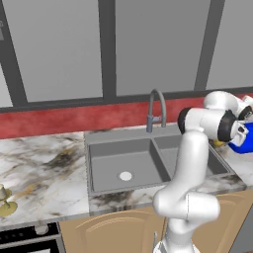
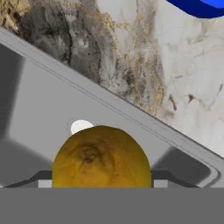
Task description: Pick up all produce items and place them in the sink. Turn on the sink faucet to wash them. Then turn the sink off and put them in the tray.
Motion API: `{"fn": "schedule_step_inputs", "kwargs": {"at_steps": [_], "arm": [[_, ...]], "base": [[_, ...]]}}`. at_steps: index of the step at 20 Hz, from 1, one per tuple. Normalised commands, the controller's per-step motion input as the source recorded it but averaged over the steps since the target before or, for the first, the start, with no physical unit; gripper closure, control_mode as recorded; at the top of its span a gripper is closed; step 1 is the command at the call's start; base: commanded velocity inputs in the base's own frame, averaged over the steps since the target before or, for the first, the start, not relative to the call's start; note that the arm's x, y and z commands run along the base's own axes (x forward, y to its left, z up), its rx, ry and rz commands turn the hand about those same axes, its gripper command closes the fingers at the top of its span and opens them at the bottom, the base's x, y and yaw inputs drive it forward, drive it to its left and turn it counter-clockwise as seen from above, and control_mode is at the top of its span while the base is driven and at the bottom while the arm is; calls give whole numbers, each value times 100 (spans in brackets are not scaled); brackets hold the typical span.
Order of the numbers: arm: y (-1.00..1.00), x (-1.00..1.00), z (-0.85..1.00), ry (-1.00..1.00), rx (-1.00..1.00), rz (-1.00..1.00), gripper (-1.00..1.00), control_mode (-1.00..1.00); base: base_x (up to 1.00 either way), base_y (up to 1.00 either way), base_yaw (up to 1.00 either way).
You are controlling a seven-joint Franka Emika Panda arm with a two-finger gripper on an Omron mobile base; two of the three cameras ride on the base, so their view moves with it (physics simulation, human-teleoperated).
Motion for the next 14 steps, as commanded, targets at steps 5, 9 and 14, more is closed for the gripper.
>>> {"fn": "schedule_step_inputs", "kwargs": {"at_steps": [5,9,14], "arm": [[-76,5,13,-10,-12,5,100,-100],[-66,7,8,-19,-18,5,100,-100],[-69,7,8,-20,-18,4,100,-100]], "base": [[0,0,0],[0,0,0],[0,0,0]]}}
